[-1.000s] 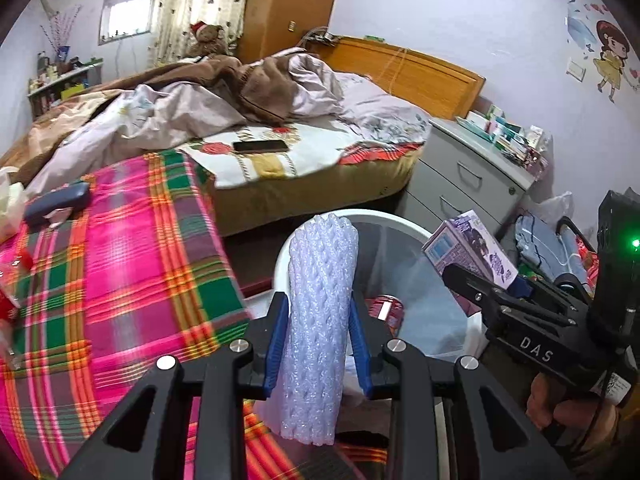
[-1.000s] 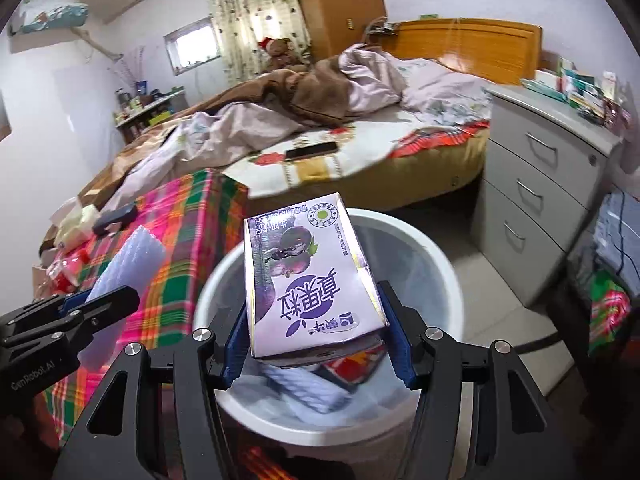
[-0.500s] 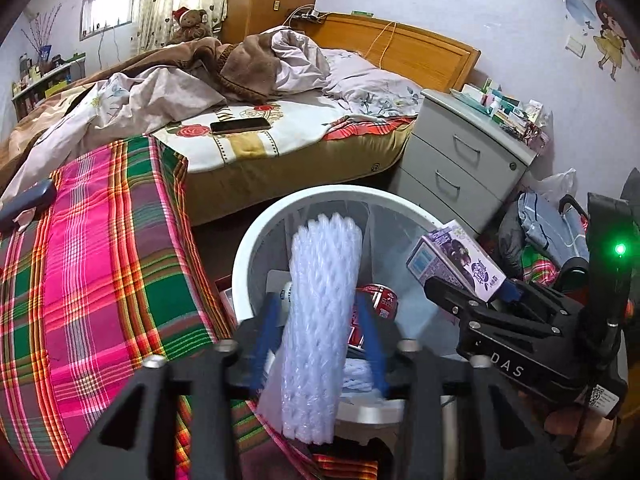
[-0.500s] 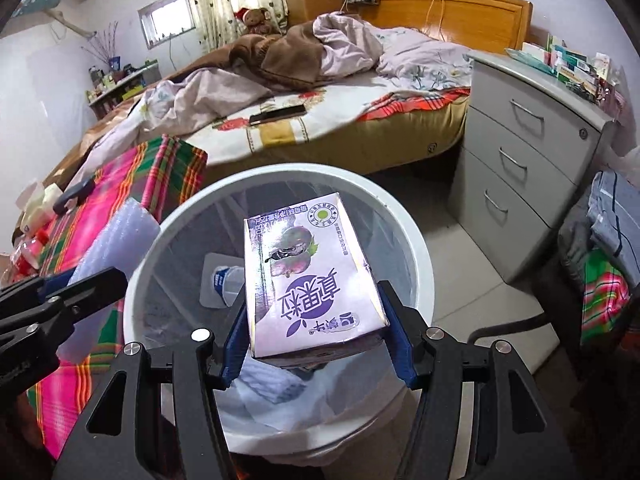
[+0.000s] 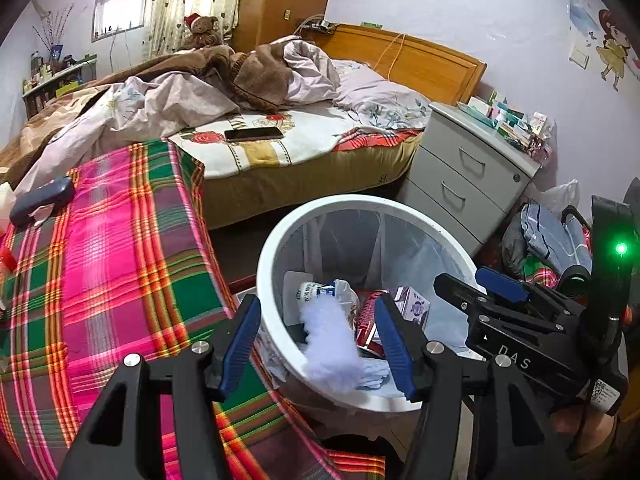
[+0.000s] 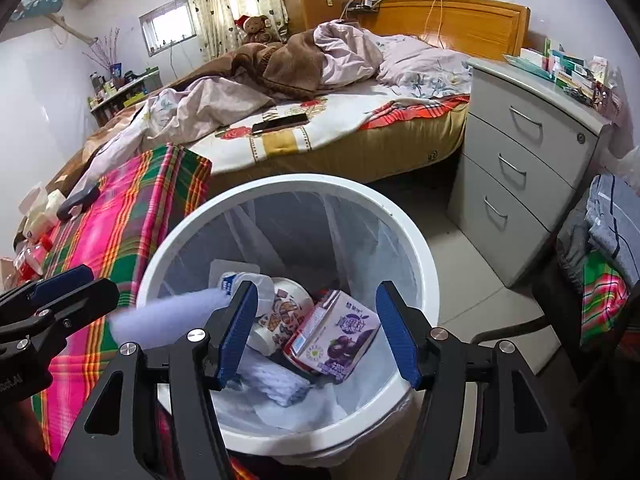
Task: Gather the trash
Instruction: 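Withdraw both open tools from the bin back over the bed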
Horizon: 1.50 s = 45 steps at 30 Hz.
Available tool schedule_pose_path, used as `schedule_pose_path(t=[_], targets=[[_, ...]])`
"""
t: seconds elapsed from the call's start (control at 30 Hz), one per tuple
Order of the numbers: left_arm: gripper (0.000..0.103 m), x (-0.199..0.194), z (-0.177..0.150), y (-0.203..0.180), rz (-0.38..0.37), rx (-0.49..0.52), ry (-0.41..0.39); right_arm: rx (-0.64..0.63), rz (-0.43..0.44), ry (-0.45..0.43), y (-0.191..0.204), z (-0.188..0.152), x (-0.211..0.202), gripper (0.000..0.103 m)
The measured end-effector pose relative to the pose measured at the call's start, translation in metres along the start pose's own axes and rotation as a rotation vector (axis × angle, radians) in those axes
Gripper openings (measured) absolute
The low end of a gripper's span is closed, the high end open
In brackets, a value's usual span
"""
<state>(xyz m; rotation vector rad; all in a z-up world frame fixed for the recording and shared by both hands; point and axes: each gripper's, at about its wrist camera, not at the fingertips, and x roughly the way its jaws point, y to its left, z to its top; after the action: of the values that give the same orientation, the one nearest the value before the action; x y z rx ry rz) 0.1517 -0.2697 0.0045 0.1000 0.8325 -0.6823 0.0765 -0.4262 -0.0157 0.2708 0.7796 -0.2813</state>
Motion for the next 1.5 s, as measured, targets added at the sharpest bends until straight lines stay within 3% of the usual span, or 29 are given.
schedule_pose_path(t=[1.0,1.2,1.33,1.5], targets=[[0.061,-0.091,-0.038,0.091,0.153,-0.118,-0.131,-0.102,0.131,-0.089,0.093,-0.004,-0.024,0.063],[0.061,-0.108,-0.051,0.121,0.197,-0.162,-0.147,-0.149,0.181,-0.092,0.123,-0.007,-0.023,0.063],[0.061,-0.12,-0.06,0.143,0.274,-0.18,-0.162,-0.188,0.23,-0.091,0.148,-0.008,-0.019,0.063],[0.061,-0.132,-0.069,0.178,0.271,-0.261,-0.161,-0.232,0.286,-0.088,0.178,-0.007,-0.016,0.063]])
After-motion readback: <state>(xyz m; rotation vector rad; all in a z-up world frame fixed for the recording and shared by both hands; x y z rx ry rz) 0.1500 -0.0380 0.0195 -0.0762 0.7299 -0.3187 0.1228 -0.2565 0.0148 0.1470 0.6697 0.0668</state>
